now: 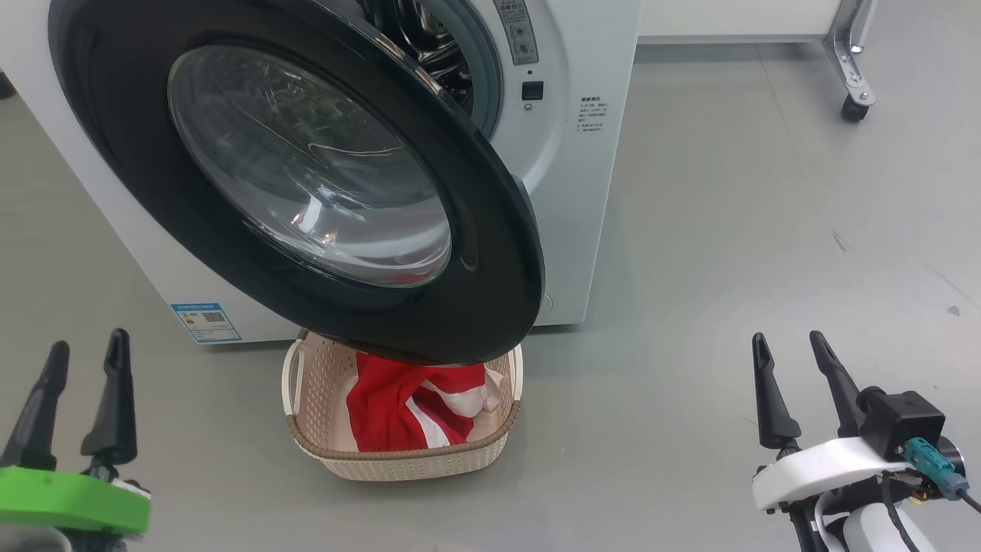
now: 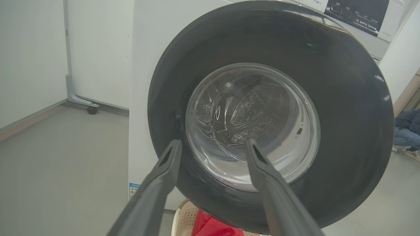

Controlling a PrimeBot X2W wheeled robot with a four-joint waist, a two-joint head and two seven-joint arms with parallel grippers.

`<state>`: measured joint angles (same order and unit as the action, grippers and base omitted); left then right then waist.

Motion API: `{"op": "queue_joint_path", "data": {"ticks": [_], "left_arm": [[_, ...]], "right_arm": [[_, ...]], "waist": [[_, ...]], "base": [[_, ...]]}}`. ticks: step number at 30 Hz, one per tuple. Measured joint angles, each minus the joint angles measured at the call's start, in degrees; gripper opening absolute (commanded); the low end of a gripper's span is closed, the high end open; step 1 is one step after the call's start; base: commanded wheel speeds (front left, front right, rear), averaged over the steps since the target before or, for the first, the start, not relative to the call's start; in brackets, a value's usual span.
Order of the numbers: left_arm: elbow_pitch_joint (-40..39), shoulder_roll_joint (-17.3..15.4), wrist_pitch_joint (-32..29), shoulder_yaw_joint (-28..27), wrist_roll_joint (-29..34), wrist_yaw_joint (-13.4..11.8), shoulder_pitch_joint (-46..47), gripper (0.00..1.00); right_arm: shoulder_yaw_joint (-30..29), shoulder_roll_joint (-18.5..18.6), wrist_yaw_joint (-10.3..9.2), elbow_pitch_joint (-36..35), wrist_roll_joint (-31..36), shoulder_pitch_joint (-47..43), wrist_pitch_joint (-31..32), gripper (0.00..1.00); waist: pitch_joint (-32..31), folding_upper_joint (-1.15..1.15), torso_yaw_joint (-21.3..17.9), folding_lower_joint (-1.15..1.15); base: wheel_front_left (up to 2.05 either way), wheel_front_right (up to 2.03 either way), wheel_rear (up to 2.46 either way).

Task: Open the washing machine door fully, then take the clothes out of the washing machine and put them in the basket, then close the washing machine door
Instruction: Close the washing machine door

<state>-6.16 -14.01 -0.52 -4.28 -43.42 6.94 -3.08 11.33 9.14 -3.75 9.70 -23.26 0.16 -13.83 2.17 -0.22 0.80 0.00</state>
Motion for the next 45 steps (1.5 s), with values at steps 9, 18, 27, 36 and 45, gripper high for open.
{"op": "queue_joint_path", "data": {"ticks": [9, 18, 27, 36, 45], "left_arm": [[1.2, -0.3, 3.5, 5.2, 11.9, -3.4, -3.7, 1.0], [2.0, 0.6, 5.2, 9.2, 17.4, -6.2, -6.1, 1.0], [2.4, 2.5, 6.2, 11.2, 18.8, -8.4, -6.7, 1.0], [2.8, 3.7, 6.7, 12.1, 20.1, -9.5, -7.1, 1.0], [2.9, 4.1, 7.2, 12.6, 20.5, -10.2, -7.1, 1.0]], "right_arm": [[0.4, 0.0, -0.02, -0.1, 0.0, -1.1, 0.7, 1.0], [0.5, 0.0, -0.46, -0.1, 0.0, -2.9, 1.2, 1.0], [0.5, 0.2, -0.52, -0.3, 0.1, -3.8, 1.4, 1.0], [0.5, 0.4, -1.01, -0.7, 0.2, -4.0, 1.4, 1.0], [0.5, 0.4, -1.02, -1.5, 0.2, -4.0, 1.5, 1.0]], "waist": [[-1.4, 0.0, 0.2, 0.0], [-2.2, 0.0, 0.1, 0.0], [-2.3, 0.0, -0.2, 0.0], [-2.3, 0.0, -0.4, 0.0], [-1.7, 0.0, -0.3, 0.0]], "base": [[0.0, 0.0, 0.0], [0.0, 0.0, 0.0], [0.0, 0.0, 0.0], [0.0, 0.0, 0.0], [0.0, 0.0, 0.0]]}}
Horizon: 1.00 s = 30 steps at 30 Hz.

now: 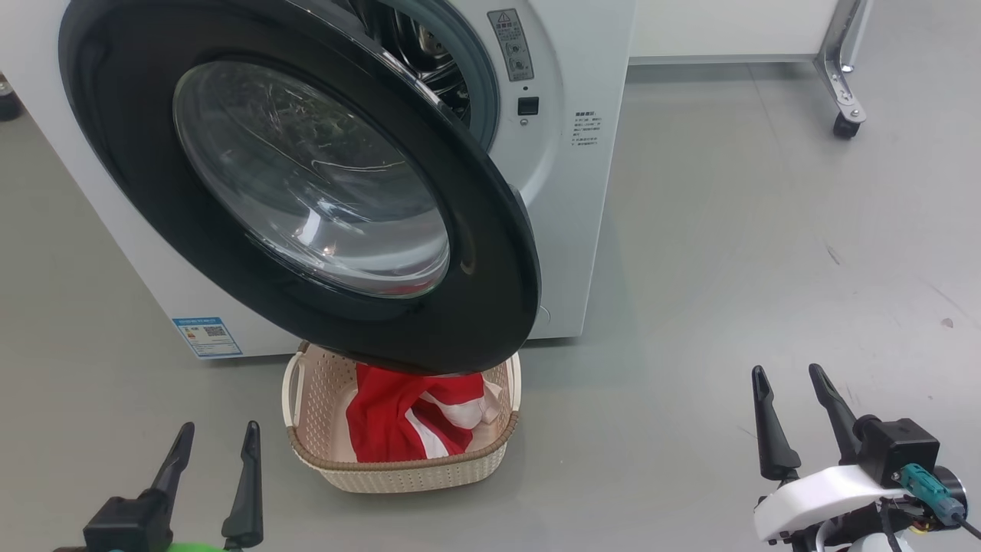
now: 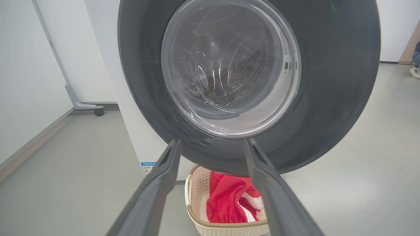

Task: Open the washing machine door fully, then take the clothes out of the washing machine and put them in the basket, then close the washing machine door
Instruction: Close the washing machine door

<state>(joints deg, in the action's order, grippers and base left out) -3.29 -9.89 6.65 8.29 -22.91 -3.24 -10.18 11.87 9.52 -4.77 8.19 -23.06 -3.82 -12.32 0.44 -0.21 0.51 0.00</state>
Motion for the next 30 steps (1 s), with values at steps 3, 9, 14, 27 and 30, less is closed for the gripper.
{"op": "queue_joint_path", "data": {"ticks": [3, 9, 14, 27, 30], "left_arm": [[0.0, 0.0, 0.0, 0.2, 0.3, 0.0, 0.0, 1.0], [0.2, 0.1, 0.1, 0.5, 0.5, -0.1, 0.0, 1.0], [0.3, 0.1, 0.1, 0.6, 0.9, -0.1, 0.0, 1.0], [0.3, 0.3, 0.5, 0.7, 1.0, -0.5, 0.0, 1.0], [0.3, 0.4, 0.5, 0.8, 1.0, -0.5, 0.1, 1.0]], "right_arm": [[0.0, 0.0, 0.0, 0.0, 0.0, 0.0, 0.0, 1.0], [0.0, 0.0, 0.0, -0.1, 0.0, 0.0, 0.0, 0.97], [0.0, 0.0, -0.01, -0.1, 0.0, 0.0, 0.0, 0.0], [0.5, 0.1, 0.1, 0.1, 0.0, 0.1, 1.0, 0.0], [0.8, 0.2, 0.25, 0.6, 0.0, 0.5, 1.4, 0.0]], "waist": [[0.1, 0.0, 0.0, 0.0], [0.2, 0.0, 0.1, 0.0], [0.1, 0.0, 0.2, 0.0], [0.3, 0.0, 0.5, 0.0], [0.4, 0.0, 0.7, 0.0]], "base": [[0.0, 0.0, 0.0], [0.0, 0.0, 0.0], [0.0, 0.0, 0.0], [0.0, 0.0, 0.0], [0.0, 0.0, 0.0]]}}
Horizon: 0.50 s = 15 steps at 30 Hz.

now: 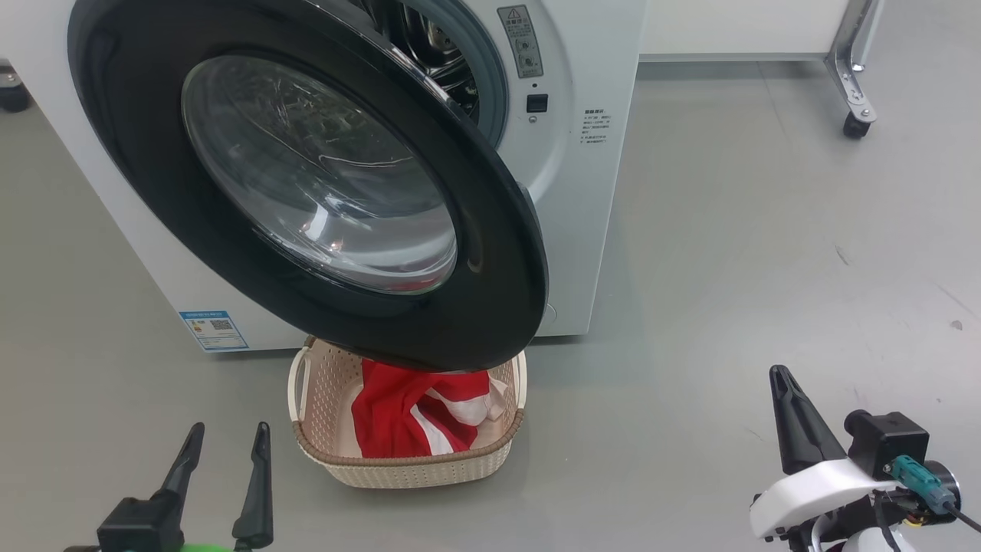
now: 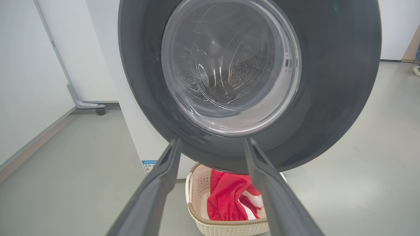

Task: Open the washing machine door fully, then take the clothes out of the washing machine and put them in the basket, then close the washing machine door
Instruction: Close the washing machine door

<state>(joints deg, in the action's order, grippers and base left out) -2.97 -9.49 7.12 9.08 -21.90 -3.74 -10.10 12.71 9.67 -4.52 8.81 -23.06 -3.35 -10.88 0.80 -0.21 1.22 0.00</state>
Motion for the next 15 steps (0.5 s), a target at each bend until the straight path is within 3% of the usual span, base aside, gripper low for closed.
{"op": "queue_joint_path", "data": {"ticks": [15], "left_arm": [[-0.6, 0.6, 0.0, 1.3, 0.0, 0.1, 2.6, 1.0]], "right_arm": [[2.2, 0.2, 2.61, 7.6, 0.6, 14.3, 2.9, 0.0]], "waist": [[2.5, 0.0, 3.4, 0.0]], "base": [[0.0, 0.0, 0.0]]}}
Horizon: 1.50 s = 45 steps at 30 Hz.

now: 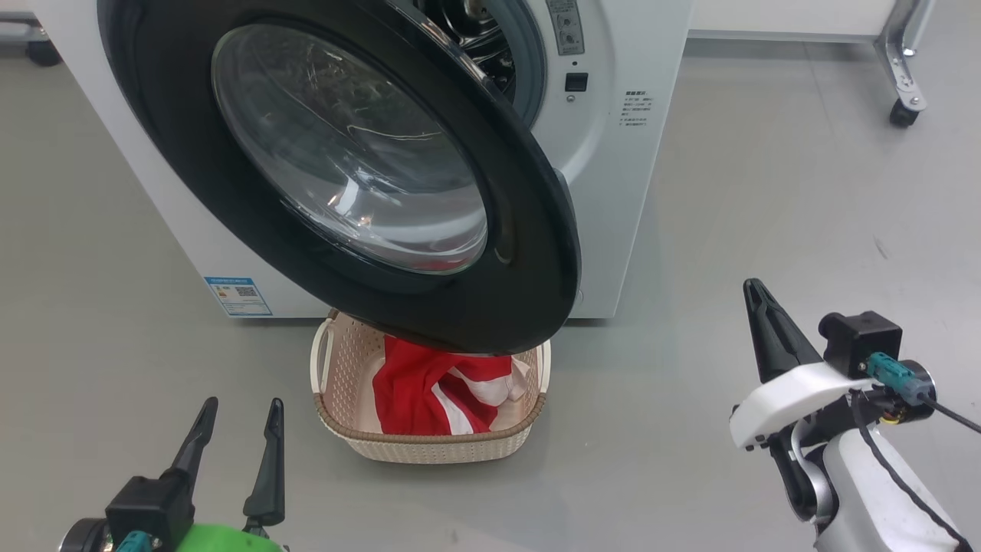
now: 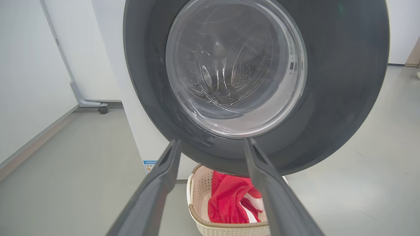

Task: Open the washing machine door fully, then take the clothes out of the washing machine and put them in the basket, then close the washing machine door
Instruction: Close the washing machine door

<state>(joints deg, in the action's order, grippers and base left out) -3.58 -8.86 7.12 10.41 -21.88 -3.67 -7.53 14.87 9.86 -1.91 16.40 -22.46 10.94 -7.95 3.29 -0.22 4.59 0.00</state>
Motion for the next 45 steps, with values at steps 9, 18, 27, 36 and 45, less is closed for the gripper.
{"op": "queue_joint_path", "data": {"ticks": [9, 18, 27, 36, 45], "left_arm": [[0.3, 0.9, 0.5, 0.2, 0.2, 0.0, 1.8, 1.0], [0.9, 0.9, 0.9, -0.7, 0.2, 0.0, 2.1, 1.0], [1.3, 0.9, 1.3, -0.5, 0.2, 0.0, 3.0, 1.0], [1.8, 0.9, 1.4, 0.0, 0.2, 0.2, 3.2, 1.0], [2.5, 0.9, 1.4, 1.0, 0.3, 0.9, 4.4, 1.0]], "right_arm": [[-1.0, -0.8, 0.4, 3.6, 0.0, 9.9, 0.1, 0.0], [-0.3, -2.8, 2.45, 2.2, 0.0, 20.7, -2.6, 0.0], [6.5, -4.9, 6.02, -5.0, 2.7, 26.7, -4.1, 0.0], [16.6, -5.5, 7.9, -5.0, 2.8, 25.3, -0.9, 0.0], [24.2, -5.7, 8.4, 1.0, 1.9, 18.7, 3.7, 0.0]], "waist": [[1.6, 0.0, 2.6, 0.0], [2.4, 0.0, 3.4, 0.0], [2.5, 0.0, 3.6, 0.0], [2.3, 0.0, 4.2, 0.0], [2.7, 0.0, 6.3, 0.0]], "base": [[0.0, 0.0, 0.0], [0.0, 0.0, 0.0], [0.0, 0.0, 0.0], [0.0, 0.0, 0.0], [0.0, 0.0, 0.0]]}}
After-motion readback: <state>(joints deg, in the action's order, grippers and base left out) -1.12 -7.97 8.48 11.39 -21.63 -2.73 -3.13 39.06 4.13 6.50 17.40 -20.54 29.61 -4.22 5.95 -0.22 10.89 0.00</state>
